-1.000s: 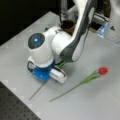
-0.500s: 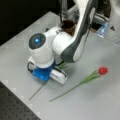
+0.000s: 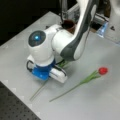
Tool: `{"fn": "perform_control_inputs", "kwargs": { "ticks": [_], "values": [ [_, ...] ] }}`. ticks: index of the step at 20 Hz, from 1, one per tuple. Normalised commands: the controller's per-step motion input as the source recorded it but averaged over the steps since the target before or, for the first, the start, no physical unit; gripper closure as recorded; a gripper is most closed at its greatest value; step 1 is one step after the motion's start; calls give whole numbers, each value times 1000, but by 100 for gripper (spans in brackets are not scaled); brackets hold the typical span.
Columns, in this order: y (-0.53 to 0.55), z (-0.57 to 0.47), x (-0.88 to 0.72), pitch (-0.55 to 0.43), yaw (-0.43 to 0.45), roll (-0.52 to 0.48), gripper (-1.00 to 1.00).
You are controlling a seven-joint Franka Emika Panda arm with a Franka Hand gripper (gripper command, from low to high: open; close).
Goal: Flower insertion into a vase
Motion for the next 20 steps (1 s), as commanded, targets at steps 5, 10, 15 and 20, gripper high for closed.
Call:
{"fn": "perform_control_inputs", "kwargs": {
  "ticks": [5,10,15,20],
  "values": [
    [119,275,-387,-227,-133,91,100],
    [125,120,-400,-340,-215,110,100],
    [143,169,-311,-350,-182,87,100],
    [148,250,-194,-301,-139,7,100]
  ]
}}
